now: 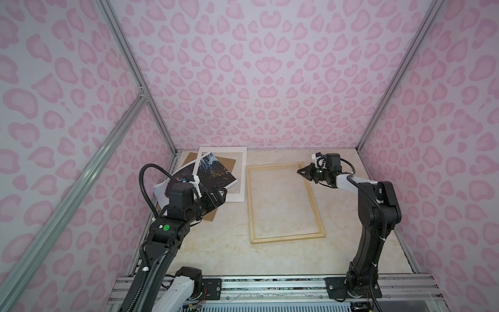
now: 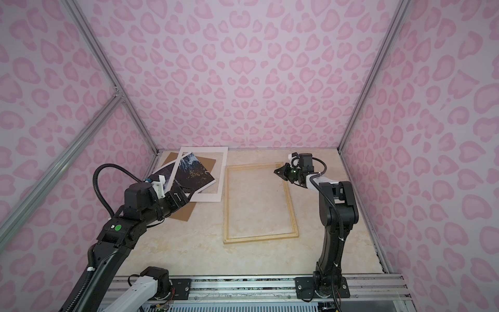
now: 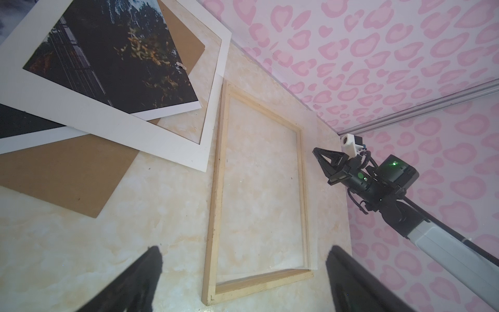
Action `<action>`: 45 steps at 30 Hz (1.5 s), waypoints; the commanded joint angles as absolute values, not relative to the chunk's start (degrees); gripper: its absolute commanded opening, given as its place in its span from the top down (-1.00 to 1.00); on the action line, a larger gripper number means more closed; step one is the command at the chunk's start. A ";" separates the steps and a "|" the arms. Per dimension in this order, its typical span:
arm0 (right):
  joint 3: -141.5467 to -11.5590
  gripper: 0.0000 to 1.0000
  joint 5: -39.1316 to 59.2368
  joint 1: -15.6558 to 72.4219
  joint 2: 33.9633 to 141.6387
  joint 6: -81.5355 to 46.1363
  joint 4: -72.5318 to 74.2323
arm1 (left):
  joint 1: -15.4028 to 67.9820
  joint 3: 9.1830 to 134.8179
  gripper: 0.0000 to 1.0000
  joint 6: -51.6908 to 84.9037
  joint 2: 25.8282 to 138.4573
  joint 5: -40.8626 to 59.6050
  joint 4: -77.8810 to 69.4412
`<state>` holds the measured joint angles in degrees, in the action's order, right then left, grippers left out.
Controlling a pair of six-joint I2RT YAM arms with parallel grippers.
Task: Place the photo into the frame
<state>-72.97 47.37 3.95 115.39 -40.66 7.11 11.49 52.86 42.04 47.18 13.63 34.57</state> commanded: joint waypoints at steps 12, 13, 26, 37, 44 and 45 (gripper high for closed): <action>-72.39 1.00 45.95 2.56 115.23 -38.06 3.79 | 11.69 53.11 -0.95 42.19 47.82 13.09 32.57; -72.40 1.00 45.90 2.52 115.22 -38.02 3.83 | 11.68 53.01 -0.95 42.27 47.74 13.01 32.54; -73.19 1.00 45.44 2.02 115.66 -36.70 2.05 | 11.73 53.08 -0.95 42.45 48.08 12.83 32.27; -74.03 1.00 45.42 1.50 116.45 -36.00 0.92 | 11.77 53.00 -0.95 42.78 48.18 12.83 32.18; -74.93 1.00 45.31 1.50 117.07 -34.91 -0.51 | 11.76 53.00 -0.95 42.79 48.46 12.74 32.17; -75.10 1.00 45.12 1.56 117.07 -34.57 -0.93 | 11.78 53.00 -0.95 42.89 48.49 12.75 32.21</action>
<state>-74.61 45.21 1.61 116.51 -36.05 0.12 11.75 52.86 42.50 48.27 13.08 33.28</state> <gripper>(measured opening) 0.049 0.977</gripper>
